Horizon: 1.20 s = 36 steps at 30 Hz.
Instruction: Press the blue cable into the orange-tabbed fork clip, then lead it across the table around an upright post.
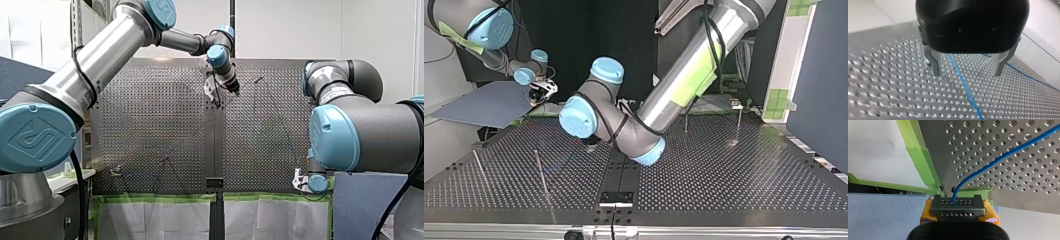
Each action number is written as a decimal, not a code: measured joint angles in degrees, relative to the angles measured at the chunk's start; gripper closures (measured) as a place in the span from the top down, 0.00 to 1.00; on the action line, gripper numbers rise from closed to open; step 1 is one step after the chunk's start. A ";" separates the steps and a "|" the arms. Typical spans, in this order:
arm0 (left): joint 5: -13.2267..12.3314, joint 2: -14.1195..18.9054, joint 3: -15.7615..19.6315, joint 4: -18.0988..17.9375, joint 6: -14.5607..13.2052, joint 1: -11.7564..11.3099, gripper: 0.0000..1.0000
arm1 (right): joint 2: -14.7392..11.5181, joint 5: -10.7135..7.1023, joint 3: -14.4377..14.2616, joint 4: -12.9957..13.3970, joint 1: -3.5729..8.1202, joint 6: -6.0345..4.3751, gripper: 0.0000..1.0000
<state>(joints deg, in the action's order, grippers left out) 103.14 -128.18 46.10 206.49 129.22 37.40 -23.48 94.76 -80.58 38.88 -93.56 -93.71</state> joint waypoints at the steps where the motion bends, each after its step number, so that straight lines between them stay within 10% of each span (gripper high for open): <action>1: -0.14 0.48 0.44 -0.28 -0.34 -0.05 1.00 | 0.00 0.00 0.00 -0.01 0.00 0.00 0.00; 19: -6.26 9.18 8.32 -9.43 -9.60 2.42 1.00 | 0.01 0.00 0.51 -0.07 -0.09 0.00 0.00; 36: -6.63 5.24 8.39 -18.69 -18.87 4.50 1.00 | 0.03 -0.34 0.55 -0.10 -0.02 0.00 0.00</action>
<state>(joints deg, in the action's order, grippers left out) 96.51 -122.95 54.49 187.81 110.35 41.90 -23.45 94.42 -80.04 38.78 -93.58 -93.71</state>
